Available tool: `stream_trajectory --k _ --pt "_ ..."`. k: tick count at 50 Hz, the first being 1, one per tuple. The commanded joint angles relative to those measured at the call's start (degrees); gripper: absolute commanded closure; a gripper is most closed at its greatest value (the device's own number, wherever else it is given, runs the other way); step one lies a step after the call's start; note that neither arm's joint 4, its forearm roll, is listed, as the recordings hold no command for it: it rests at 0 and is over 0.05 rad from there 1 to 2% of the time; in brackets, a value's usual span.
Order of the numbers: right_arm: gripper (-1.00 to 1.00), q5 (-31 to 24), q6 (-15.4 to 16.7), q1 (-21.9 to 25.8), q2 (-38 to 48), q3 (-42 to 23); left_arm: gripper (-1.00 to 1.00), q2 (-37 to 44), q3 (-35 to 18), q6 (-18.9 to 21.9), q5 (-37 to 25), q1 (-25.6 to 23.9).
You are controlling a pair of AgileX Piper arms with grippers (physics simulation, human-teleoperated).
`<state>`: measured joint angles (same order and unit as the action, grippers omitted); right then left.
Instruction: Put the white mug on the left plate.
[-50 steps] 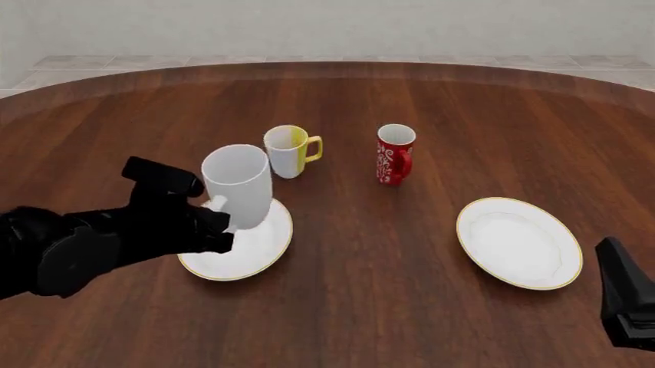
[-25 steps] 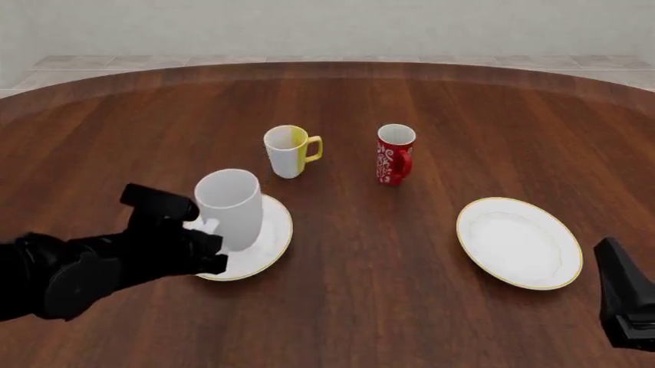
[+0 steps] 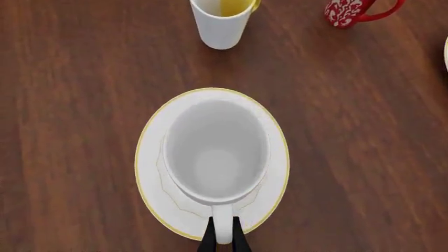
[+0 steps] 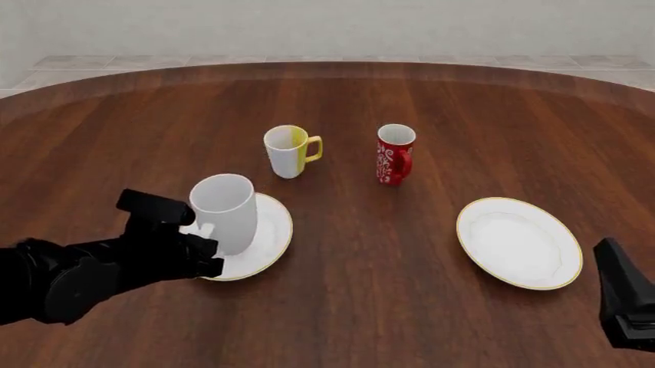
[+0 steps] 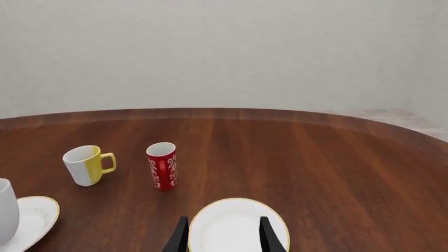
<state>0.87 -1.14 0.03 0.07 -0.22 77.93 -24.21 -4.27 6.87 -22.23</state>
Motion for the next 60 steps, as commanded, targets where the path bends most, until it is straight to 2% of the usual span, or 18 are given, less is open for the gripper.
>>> stream_trajectory --k 1,34,39,40,60 --pt "-1.0 0.0 -0.1 0.0 0.0 0.0 1.0 0.6 0.1 0.1 0.8 0.2" --pt "-1.0 0.1 -0.1 -0.2 0.0 0.0 1.0 4.5 2.3 -0.7 5.4 -0.6" --pt "-1.0 0.1 -0.1 -0.2 0.0 0.0 1.0 4.2 2.1 -1.8 5.4 -3.4" --pt "-1.0 0.2 -0.1 -0.2 0.0 0.0 -1.0 4.5 2.0 -1.5 5.3 -3.2" --pt "-1.0 0.2 -0.4 -0.3 0.0 0.0 -1.0 -1.5 3.7 0.2 2.4 -1.9"
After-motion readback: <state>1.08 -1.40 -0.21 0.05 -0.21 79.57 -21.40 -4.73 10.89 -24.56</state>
